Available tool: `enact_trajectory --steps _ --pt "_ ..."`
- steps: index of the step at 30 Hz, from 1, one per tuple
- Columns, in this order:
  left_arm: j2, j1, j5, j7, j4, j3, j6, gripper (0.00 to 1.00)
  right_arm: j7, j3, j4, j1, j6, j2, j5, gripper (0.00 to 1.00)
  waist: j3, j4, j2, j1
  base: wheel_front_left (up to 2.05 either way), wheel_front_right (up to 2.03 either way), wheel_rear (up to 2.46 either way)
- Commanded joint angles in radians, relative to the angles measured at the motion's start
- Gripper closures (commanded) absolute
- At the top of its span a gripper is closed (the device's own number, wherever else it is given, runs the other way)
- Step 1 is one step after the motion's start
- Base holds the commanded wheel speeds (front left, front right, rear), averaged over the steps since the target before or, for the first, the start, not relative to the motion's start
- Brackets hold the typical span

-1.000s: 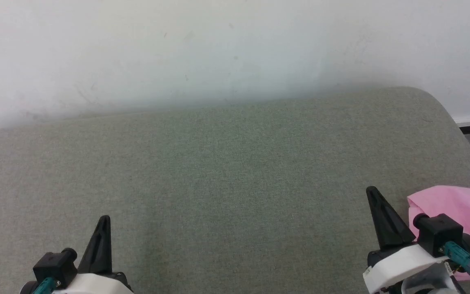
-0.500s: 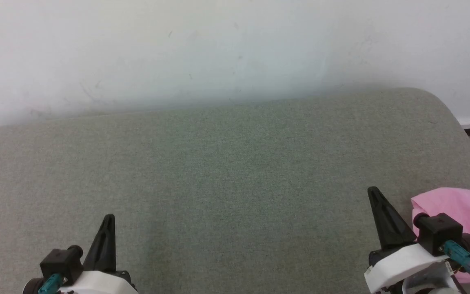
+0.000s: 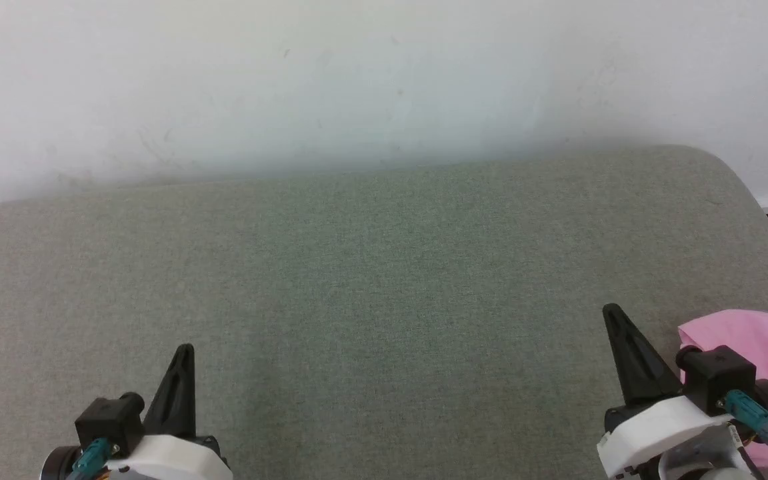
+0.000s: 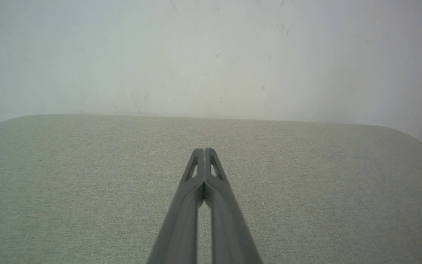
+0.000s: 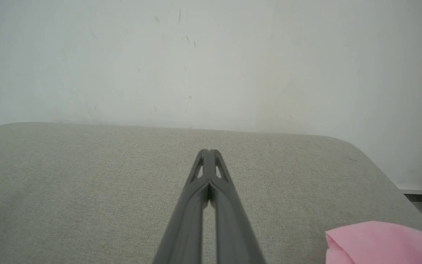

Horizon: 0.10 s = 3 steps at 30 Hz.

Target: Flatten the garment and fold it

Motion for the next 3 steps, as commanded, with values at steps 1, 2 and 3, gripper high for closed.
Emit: enact_trajectory --steps 1,2,3 --pt "-0.005 -0.016 0.017 0.004 -0.008 -0.003 0.007 1.00 0.004 -0.002 0.003 -0.015 0.000 0.002 -0.011 1.00 0.000 0.001 0.0000 -0.0001 0.00 0.00 0.00" --pt "-0.006 -0.017 0.020 0.006 -0.010 -0.003 0.008 1.00 0.004 -0.002 0.003 -0.016 0.000 0.002 -0.012 1.00 0.000 0.002 0.0000 -0.0001 0.00 0.00 0.00" --pt "-0.007 -0.018 0.022 0.009 -0.011 -0.004 0.008 1.00 0.005 -0.003 0.003 -0.016 0.000 0.002 -0.013 1.00 0.000 0.003 0.0000 -0.0001 0.00 0.00 0.00"
